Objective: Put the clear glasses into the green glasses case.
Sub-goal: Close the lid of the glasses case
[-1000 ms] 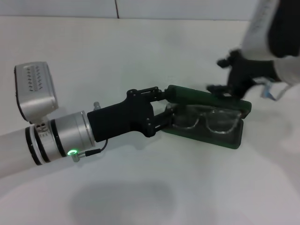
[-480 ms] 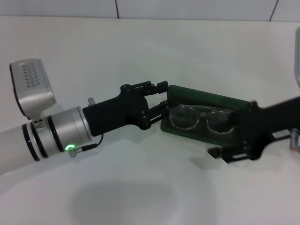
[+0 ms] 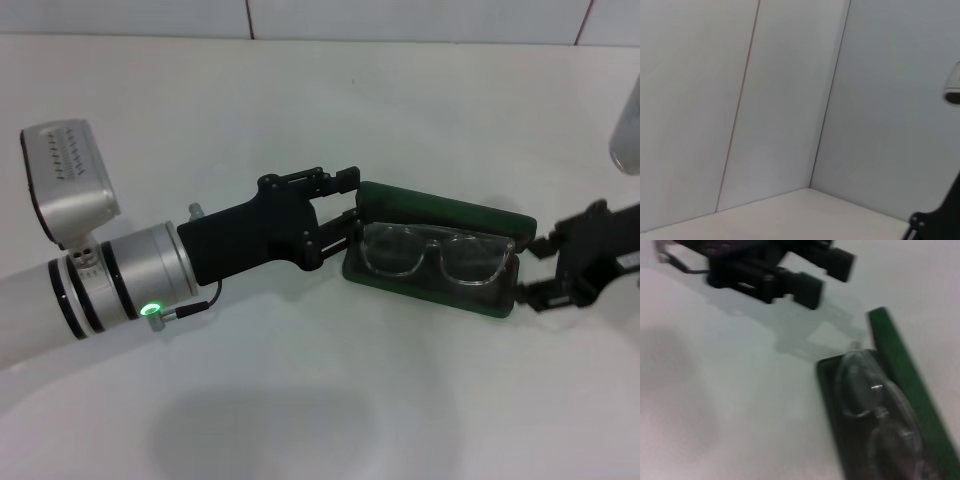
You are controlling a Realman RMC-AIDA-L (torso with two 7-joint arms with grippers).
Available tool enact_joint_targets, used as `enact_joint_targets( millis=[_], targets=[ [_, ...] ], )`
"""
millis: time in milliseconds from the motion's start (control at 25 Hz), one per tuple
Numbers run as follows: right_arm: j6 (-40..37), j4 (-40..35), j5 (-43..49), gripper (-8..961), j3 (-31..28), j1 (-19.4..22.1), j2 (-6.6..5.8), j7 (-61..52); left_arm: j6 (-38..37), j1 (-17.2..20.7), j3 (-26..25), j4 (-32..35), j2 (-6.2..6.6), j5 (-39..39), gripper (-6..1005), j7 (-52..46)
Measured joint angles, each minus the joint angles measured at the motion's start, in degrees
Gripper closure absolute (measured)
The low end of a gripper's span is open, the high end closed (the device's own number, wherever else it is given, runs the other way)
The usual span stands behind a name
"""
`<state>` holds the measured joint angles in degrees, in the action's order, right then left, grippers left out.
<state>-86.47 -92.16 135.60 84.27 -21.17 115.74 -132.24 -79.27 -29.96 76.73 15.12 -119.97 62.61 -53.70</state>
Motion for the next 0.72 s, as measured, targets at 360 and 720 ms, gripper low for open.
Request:
enact_joint_targets(
  millis=[360, 720],
  targets=[
    [7.8, 1.6, 5.8, 365, 0.1, -2.8, 0.10, -0.2, -0.1, 0.0, 0.0, 0.1, -0.15, 0.0, 506, -0.4],
    [9.4, -2.0, 5.6, 366, 0.5, -2.1, 0.01, 1.1, -0.3, 0.0, 0.1, -0.2, -0.26, -0.6, 505, -0.7]
  ],
)
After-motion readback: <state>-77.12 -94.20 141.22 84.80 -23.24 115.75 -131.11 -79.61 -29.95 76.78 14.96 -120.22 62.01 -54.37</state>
